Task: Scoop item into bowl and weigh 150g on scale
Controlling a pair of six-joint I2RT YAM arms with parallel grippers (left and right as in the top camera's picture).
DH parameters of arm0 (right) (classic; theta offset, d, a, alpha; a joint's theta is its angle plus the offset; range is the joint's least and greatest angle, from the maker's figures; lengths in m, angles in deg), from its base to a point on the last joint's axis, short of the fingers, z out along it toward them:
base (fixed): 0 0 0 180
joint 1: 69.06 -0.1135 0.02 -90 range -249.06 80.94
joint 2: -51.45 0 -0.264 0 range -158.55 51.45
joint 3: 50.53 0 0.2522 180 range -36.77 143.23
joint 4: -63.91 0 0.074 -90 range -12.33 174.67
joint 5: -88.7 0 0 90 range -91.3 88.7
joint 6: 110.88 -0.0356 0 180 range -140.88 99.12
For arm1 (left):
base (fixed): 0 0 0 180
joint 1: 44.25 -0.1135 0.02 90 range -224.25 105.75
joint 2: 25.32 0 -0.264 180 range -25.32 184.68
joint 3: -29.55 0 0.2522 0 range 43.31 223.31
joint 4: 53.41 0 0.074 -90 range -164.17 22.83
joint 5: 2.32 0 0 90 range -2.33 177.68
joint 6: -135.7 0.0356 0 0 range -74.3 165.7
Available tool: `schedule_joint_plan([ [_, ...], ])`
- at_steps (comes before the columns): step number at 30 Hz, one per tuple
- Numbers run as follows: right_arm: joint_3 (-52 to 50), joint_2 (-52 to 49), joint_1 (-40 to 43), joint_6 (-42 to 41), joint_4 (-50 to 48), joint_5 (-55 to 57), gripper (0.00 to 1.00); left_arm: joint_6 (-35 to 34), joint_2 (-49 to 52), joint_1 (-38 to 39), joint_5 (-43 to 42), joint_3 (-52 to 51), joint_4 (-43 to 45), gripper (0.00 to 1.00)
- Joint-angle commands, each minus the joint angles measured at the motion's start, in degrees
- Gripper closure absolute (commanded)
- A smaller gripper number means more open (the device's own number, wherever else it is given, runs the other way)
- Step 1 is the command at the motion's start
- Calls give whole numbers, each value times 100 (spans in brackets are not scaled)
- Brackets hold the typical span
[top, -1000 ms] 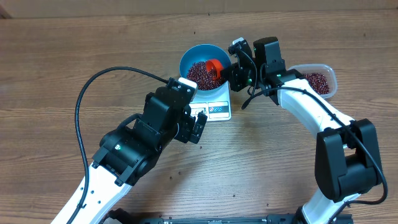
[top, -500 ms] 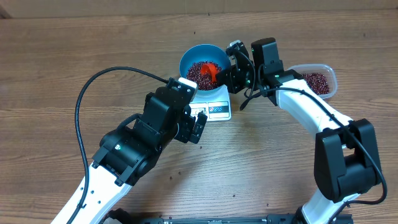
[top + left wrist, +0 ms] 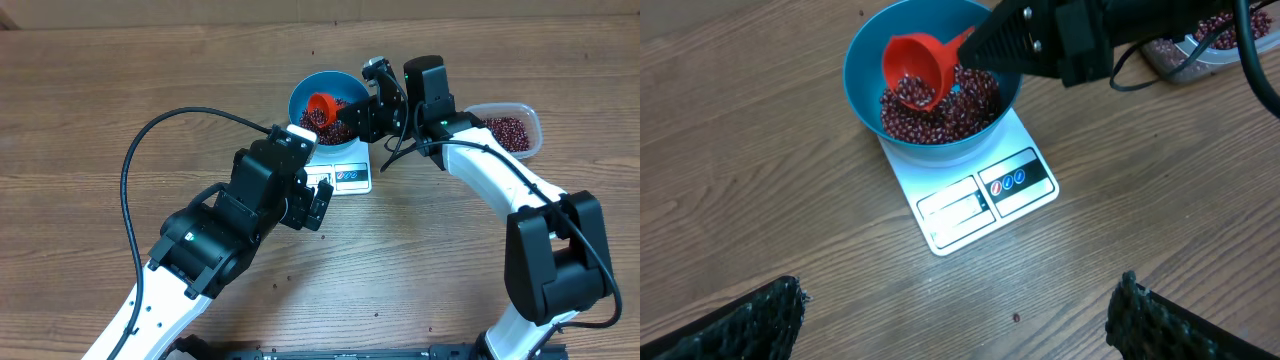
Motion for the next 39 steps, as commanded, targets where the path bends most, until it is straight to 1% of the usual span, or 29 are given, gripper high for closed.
schedule_joint_plan([
  [1, 24, -48, 170, -210, -103, -413, 96, -42, -96, -26, 37, 24, 20, 0],
  [5, 24, -48, 302, -501, -114, -514, 96, -42, -96, -26, 37, 24, 20, 1],
  [8, 24, -48, 326, -501, -127, -643, 96, -42, -98, -26, 37, 24, 17, 0],
  [39, 24, -48, 323, -431, -127, -678, 96, -42, -98, -26, 37, 24, 20, 1],
])
